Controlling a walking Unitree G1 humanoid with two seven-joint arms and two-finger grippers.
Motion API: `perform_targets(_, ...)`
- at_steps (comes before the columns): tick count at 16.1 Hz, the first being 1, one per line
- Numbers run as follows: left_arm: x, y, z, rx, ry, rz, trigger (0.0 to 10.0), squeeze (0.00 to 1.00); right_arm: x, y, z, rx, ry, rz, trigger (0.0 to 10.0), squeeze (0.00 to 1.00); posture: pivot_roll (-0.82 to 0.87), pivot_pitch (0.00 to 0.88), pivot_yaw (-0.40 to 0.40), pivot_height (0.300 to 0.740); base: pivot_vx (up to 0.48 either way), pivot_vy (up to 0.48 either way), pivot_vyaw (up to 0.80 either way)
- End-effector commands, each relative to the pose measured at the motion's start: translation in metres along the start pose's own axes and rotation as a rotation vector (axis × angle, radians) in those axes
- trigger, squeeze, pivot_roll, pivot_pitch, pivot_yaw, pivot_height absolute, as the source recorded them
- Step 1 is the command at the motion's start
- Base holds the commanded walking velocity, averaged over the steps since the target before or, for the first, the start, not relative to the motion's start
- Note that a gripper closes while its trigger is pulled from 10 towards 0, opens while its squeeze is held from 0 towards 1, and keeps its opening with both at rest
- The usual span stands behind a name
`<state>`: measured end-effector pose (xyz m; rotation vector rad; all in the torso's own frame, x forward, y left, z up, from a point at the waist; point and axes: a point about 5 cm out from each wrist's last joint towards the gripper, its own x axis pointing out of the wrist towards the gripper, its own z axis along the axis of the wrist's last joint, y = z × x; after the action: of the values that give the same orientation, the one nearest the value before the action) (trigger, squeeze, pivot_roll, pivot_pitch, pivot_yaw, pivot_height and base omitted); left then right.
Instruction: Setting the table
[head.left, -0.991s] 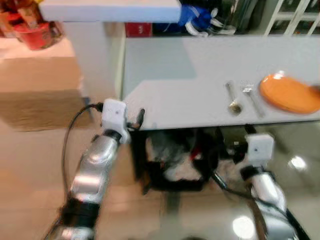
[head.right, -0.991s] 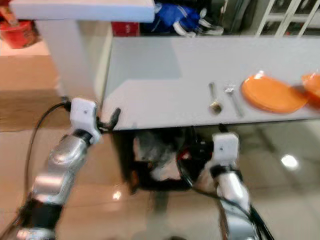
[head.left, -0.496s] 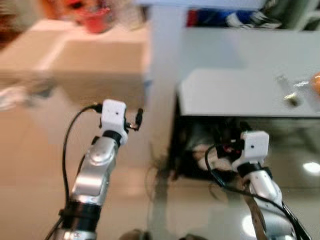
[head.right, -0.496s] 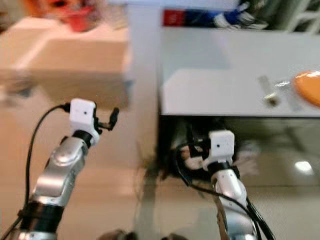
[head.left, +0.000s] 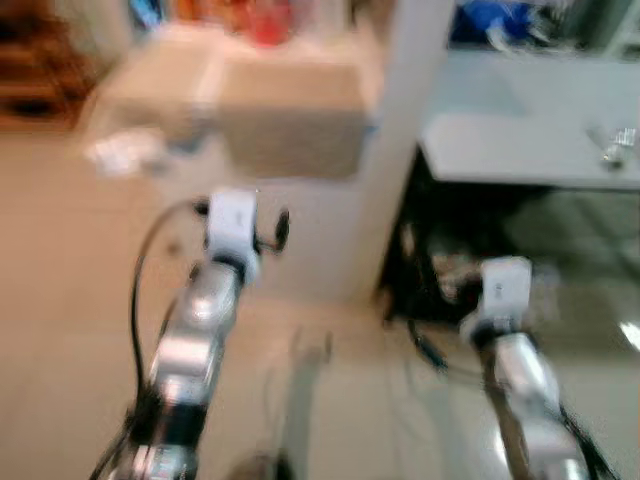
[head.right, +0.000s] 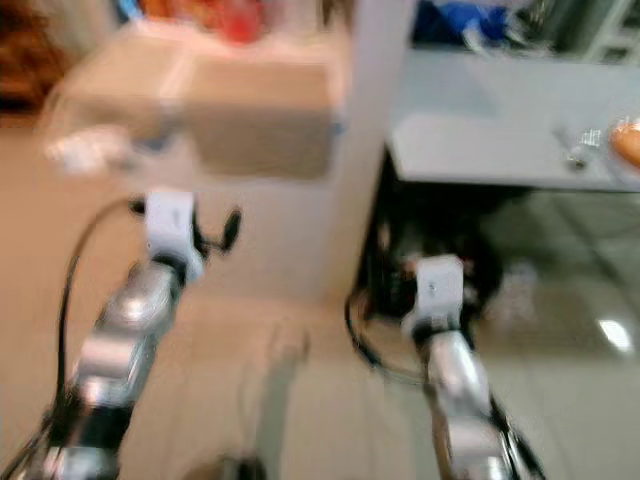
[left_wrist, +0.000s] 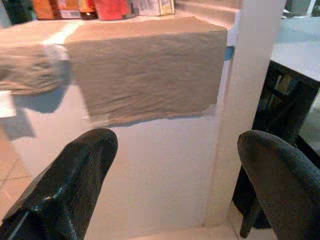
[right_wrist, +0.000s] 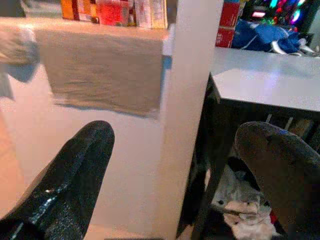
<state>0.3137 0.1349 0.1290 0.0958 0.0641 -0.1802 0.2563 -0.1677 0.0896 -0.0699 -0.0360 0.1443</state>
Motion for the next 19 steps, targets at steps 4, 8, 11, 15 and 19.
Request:
perform_targets(4,0.009,0.001,0.012,0.021,-0.020,0.014,10.0,0.00,0.007,-0.002,0.004,0.016,-0.021,-0.003,10.0,0.00,-0.06,0.000,-0.027,0.736,0.000,0.000,0.00)
perform_targets(8,0.010,0.000,0.013,0.042,-0.029,0.009,10.0,0.00,0.009,-0.002,0.003,0.017,-0.022,-0.001,10.0,0.00,-0.06,0.000,-0.023,0.736,0.000,0.000,0.00)
perform_targets(11,0.016,0.002,0.010,0.025,0.016,-0.003,10.0,0.00,0.011,-0.003,-0.002,0.024,-0.001,-0.008,10.0,0.00,-0.07,0.000,-0.020,0.736,0.000,0.000,0.00)
perform_targets(15,0.041,-0.016,-0.024,0.006,0.283,-0.159,10.0,0.00,0.026,-0.009,-0.020,0.097,0.083,-0.043,10.0,0.00,-0.06,0.000,-0.021,0.736,0.000,0.000,0.00)
perform_targets(19,0.023,-0.038,-0.096,-0.039,0.706,-0.259,10.0,0.00,0.021,-0.016,-0.082,0.062,0.424,-0.067,10.0,0.00,-0.03,0.000,-0.025,0.736,0.000,0.000,0.00)
